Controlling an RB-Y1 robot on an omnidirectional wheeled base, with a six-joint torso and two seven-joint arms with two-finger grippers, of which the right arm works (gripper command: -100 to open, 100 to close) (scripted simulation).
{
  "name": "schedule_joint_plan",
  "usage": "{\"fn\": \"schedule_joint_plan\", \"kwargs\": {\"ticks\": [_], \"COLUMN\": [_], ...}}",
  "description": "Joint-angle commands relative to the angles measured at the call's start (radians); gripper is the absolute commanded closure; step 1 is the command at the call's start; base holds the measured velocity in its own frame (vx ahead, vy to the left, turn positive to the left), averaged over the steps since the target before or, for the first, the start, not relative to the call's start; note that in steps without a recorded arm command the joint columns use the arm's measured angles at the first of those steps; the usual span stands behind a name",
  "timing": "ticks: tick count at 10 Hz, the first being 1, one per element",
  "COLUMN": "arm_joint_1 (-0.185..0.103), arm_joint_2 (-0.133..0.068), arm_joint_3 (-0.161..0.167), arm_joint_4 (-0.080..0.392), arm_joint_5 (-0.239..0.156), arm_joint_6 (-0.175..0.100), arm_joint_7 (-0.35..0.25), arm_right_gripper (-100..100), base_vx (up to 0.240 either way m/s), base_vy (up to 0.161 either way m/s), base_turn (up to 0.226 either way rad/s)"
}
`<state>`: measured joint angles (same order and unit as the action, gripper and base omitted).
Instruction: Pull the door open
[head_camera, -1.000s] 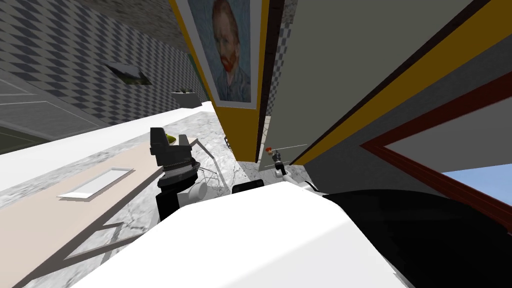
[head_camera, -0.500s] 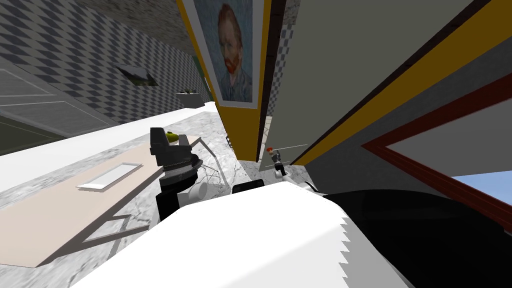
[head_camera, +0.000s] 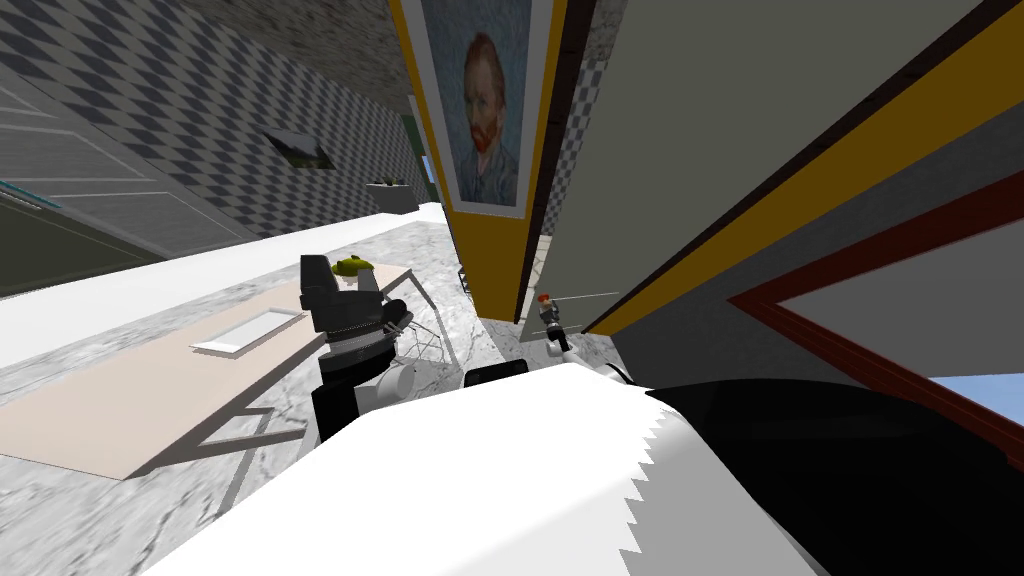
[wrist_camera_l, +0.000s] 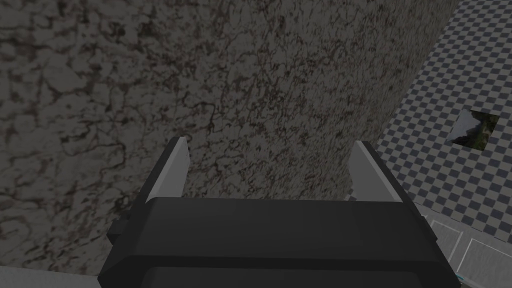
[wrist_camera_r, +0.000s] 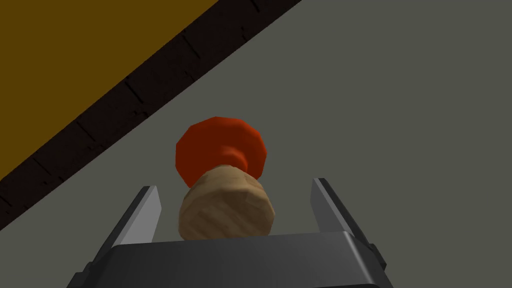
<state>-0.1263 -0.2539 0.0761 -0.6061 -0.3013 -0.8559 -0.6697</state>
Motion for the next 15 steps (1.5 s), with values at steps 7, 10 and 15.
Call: {"fn": "schedule_joint_plan", "kwargs": {"ticks": [7,10,15], "arm_joint_1": [0.006,0.009,0.014], "arm_joint_2": [0.005,0.008,0.011], "arm_joint_3": [0.034,0.049,0.071], "arm_joint_4": [-0.017,-0.025,-0.037], "arm_joint_5": [-0.071,-0.103,-0.151], "arm_joint_6": [0.008,0.012,0.017], "arm_joint_7": [-0.196,-0.269,-0.394], "arm_right_gripper": [-100,-100,-100], "base_vx": [-0.059,-0.06,-0.058], "base_vy": [-0.026,-0.036,-0.029], "base_turn": [0.054,0.066,0.058]}}
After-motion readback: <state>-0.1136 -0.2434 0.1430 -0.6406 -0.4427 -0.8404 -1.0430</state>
